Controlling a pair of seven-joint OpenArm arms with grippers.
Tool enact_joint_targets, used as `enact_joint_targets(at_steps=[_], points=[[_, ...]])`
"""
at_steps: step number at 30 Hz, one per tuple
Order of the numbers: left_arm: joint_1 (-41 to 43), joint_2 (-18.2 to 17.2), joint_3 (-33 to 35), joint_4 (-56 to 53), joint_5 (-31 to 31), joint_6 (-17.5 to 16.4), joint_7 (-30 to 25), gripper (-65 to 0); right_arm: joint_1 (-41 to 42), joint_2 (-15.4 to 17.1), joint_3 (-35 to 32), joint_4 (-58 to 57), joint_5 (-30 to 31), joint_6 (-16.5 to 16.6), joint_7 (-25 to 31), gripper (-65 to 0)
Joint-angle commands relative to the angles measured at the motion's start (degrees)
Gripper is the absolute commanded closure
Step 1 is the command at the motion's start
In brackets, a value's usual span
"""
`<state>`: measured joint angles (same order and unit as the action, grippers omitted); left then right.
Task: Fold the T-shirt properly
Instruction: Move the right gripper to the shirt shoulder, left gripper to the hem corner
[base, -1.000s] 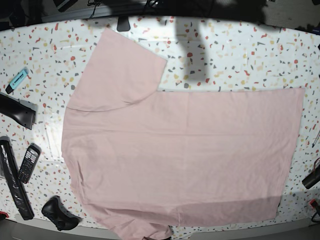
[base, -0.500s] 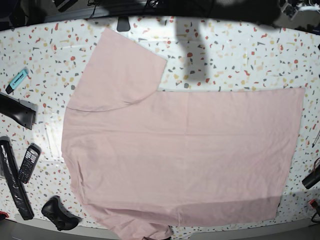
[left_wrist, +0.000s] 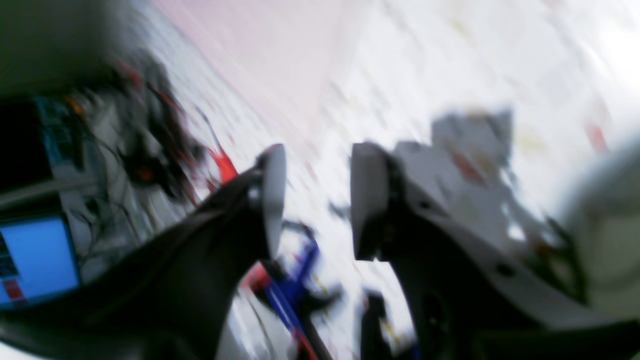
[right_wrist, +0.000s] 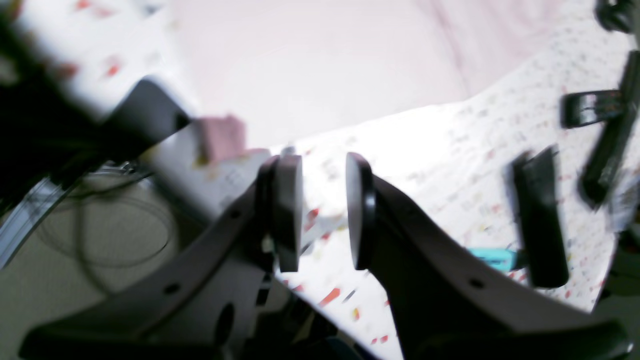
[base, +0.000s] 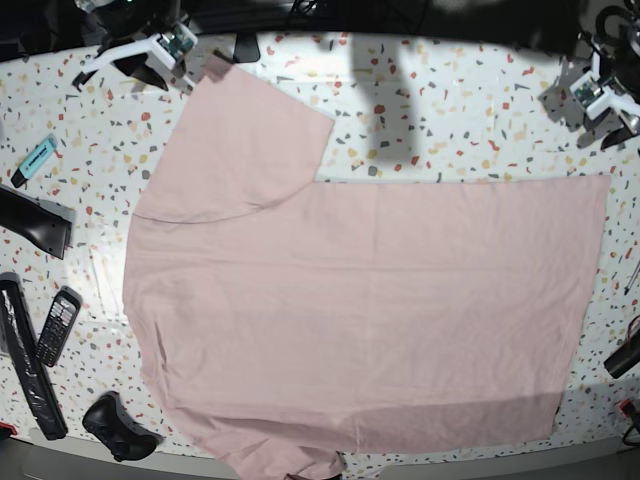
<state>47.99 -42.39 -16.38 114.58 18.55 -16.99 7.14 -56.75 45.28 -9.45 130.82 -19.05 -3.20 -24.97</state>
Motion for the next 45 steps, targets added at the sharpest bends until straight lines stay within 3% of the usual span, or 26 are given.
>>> enact_joint_targets(at_steps=[1,4,8,14,17,20,27,37,45], points=[[-1.0,-1.8,-0.4,-0.3,-0.6,0.1,-3.1,-22.7,0.8,-0.6,0.2,1.0,-0.5,-0.5,0.9,-14.9],[-5.4,-3.5,-0.4,-3.7,-0.6,-3.6,-8.1,-22.7,3.6,-4.1,0.2,1.0,-0.5,-0.5,1.0,-14.9],[-11.1,-3.5,-0.3,-9.9,-0.6,-4.1,-8.8,-22.6,6.5,-7.6,0.2,1.0,-0.5,-0.4,2.0,-14.9],[-17.0,-4.1,1.0,-19.2,-0.6,-4.5,-11.5,-22.6,10.9,-7.6,0.2,1.0,-0.4,-0.4,2.2,-14.9],[-20.7,-6.3,7.2,-23.3,0.4,-4.5,-11.5,-22.6,11.7,-7.6,0.2,1.0,-0.4,-0.4,2.1,-14.9],[-25.9,-7.4,14.8,-27.5,6.5,-4.4,-10.7,-22.6,11.8,-7.6,0.2,1.0,-0.5,-0.4,1.0,-14.9],[-36.0,-7.3,25.8,-36.9,7.0,-4.4,-8.2,-22.6,11.8,-7.6,0.2,1.0,-0.5,-0.4,-0.6,-14.9],[-43.2,-6.8,27.0,-45.5,6.5,-4.1,-13.1,-21.9,11.8,-7.7,0.2,1.0,-0.5,-0.4,-0.6,-14.9],[-43.5,-6.8,27.9,-46.8,6.6,-4.3,-14.4,-21.5,11.8,-7.7,0.2,1.0,-1.8,-0.3,-2.0,-15.0]])
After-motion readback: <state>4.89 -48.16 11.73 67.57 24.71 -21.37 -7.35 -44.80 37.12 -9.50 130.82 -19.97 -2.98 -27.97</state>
